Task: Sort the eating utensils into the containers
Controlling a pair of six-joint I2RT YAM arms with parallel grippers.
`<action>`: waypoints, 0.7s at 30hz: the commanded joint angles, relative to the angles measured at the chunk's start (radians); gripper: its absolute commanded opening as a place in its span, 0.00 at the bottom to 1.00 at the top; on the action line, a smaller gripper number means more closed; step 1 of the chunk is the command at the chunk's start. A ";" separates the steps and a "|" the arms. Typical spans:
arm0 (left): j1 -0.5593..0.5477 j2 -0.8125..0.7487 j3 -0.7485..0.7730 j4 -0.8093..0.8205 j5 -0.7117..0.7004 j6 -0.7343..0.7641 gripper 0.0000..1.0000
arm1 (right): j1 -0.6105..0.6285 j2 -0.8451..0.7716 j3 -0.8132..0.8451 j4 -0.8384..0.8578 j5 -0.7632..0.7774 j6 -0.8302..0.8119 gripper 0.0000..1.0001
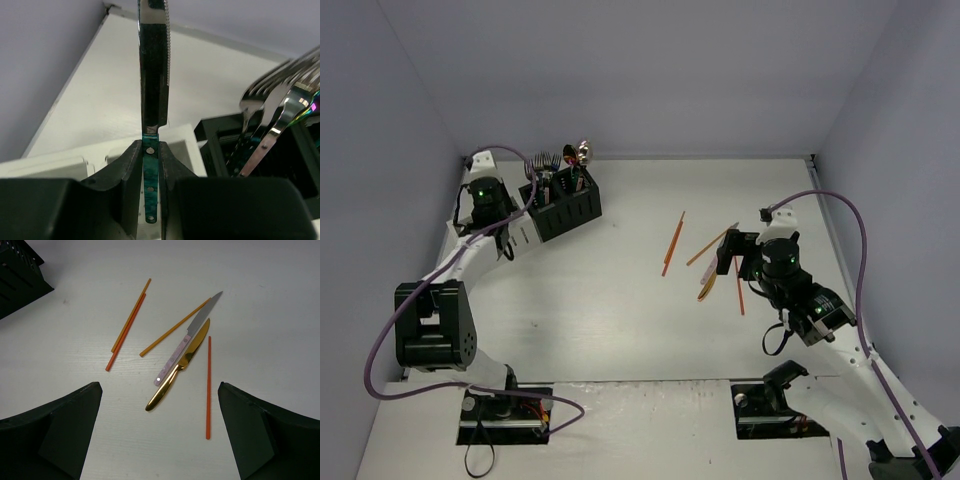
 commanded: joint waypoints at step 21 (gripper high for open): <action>-0.155 -0.274 0.213 -0.594 0.150 -0.103 0.57 | -0.009 0.043 0.021 0.038 0.024 0.022 1.00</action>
